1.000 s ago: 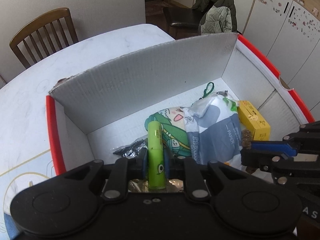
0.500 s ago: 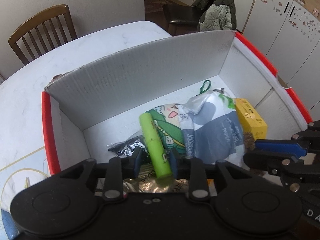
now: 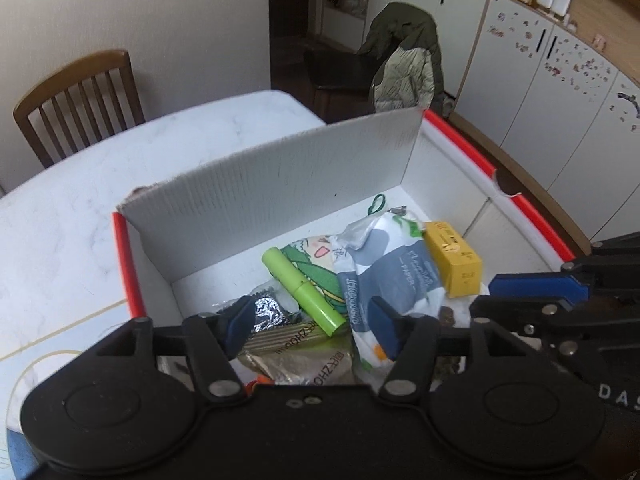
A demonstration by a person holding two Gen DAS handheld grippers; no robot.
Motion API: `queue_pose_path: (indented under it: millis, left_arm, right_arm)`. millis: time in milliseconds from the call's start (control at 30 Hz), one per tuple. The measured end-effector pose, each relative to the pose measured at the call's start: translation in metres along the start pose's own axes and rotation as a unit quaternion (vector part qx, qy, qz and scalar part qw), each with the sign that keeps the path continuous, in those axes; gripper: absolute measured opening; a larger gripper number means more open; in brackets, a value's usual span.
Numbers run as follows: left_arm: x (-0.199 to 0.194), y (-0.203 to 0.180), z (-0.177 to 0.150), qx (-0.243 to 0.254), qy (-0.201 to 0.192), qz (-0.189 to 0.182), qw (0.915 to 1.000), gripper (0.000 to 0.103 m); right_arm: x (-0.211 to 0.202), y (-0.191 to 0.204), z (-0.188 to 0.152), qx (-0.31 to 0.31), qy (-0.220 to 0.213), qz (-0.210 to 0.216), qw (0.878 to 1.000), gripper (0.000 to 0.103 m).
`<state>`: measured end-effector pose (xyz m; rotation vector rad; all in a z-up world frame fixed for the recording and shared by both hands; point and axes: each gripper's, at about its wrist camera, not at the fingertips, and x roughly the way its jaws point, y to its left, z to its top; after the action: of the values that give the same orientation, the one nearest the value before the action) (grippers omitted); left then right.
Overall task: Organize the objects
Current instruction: 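Lower the bracelet and green tube into the box and open both tools, then withdraw both tools up from the filled shoebox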
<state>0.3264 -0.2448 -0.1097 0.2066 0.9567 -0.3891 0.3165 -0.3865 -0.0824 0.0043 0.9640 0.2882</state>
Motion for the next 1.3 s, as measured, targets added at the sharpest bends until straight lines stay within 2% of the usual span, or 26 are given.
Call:
queue_pose_path:
  millis: [133, 400, 467, 533, 667, 733, 900, 1300]
  left_arm:
    - [-0.017, 0.004, -0.004, 0.003, -0.017, -0.003, 0.9998, 0.069]
    - [-0.056, 0.012, -0.018, 0.011, -0.049, -0.011, 0.9987, 0.080]
    - [-0.064, 0.014, -0.022, 0.011, -0.057, -0.010, 0.9983, 0.082]
    - [-0.074, 0.018, -0.026, 0.009, -0.063, -0.012, 0.9979, 0.083]
    - [-0.093, 0.023, -0.035, 0.010, -0.081, -0.014, 0.9965, 0.090]
    - [-0.103, 0.026, -0.040, 0.007, -0.089, -0.014, 0.9959, 0.094]
    - [-0.124, 0.033, -0.053, 0.000, -0.106, -0.014, 0.9942, 0.102]
    - [-0.159, 0.047, -0.081, -0.005, -0.133, -0.023, 0.9908, 0.103]
  right_arm:
    - [-0.013, 0.010, -0.004, -0.001, -0.021, -0.001, 1.000, 0.027]
    - [-0.039, 0.029, -0.015, 0.002, -0.055, -0.005, 0.998, 0.030]
    - [-0.046, 0.032, -0.019, 0.004, -0.066, -0.008, 0.998, 0.034]
    - [-0.054, 0.035, -0.023, 0.006, -0.081, -0.011, 0.997, 0.049]
    - [-0.069, 0.044, -0.031, 0.000, -0.112, -0.016, 0.994, 0.054]
    - [-0.076, 0.048, -0.034, 0.003, -0.120, -0.014, 0.993, 0.061]
    - [-0.092, 0.057, -0.045, 0.012, -0.143, -0.016, 0.990, 0.071]
    - [-0.121, 0.084, -0.073, 0.027, -0.196, -0.026, 0.980, 0.094]
